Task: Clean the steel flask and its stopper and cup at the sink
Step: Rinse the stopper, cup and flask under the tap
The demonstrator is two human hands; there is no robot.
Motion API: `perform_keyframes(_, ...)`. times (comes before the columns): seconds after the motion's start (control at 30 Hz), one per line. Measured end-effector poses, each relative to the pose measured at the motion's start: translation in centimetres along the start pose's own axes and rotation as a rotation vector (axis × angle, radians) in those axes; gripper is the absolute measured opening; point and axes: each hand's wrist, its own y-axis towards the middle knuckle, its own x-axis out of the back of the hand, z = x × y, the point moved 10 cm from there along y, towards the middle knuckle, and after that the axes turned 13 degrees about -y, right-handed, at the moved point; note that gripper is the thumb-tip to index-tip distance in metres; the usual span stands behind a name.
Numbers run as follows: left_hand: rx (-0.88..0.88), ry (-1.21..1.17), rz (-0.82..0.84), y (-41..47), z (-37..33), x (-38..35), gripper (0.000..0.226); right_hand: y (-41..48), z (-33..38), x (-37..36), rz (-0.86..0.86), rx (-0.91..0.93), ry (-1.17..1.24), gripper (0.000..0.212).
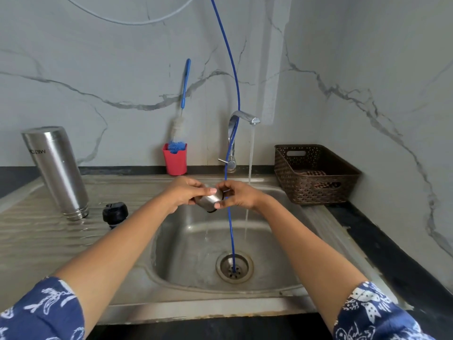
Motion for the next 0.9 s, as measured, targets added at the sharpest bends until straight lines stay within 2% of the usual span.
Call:
perform_keyframes(0.13, -0.033, -0.114, -0.007, -0.5, 0.1, 0.2, 0.04, 0.3, -0.1, 0.6, -0.075, -0.037, -0.052, 0.06)
perform_keyframes(0.23, -0.061, -0.28, -0.043, -1.3, 0.5, 1.0, 0.043, -0.1, -0.1, 0.8, -0.078, -0.046, 0.002, 0.063)
perform_keyframes(0.3, -0.086, -0.306, -0.073, -1.7, 0.9, 1.5, 0.041, -0.1, -0.1, 0.7, -0.068, -0.058, 0.016, 0.066)
perform_keyframes(0.43, -0.125, -0.234, -0.066, -2.5, 0.7, 1.4, 0.03, -0.2, 0.5, 0.7, -0.068, -0.074, -0.049, 0.047)
perform_keyframes(0.5, -0.187, -0.23, -0.079, -2.7, -0.3, 1.6, 0.025, -0.4, 1.5, 1.3, -0.12, -0.047, -0.033, 0.048)
perform_keyframes(0.6, -0.309, -0.179, -0.115, -3.3, -2.2, 2.2, 0.037, -0.5, 3.4, 2.0, -0.181, 0.012, -0.054, 0.053)
perform_keyframes(0.77, -0.402, -0.036, -0.128, -3.8, -2.7, 2.7, 0.042, -0.2, 5.0, 1.9, -0.28, 0.061, -0.097, 0.066)
perform_keyframes(0.9, -0.412, 0.098, -0.126, -4.1, -2.5, 3.0, 0.041, 0.1, 4.9, 1.1, -0.301, 0.064, -0.17, 0.061)
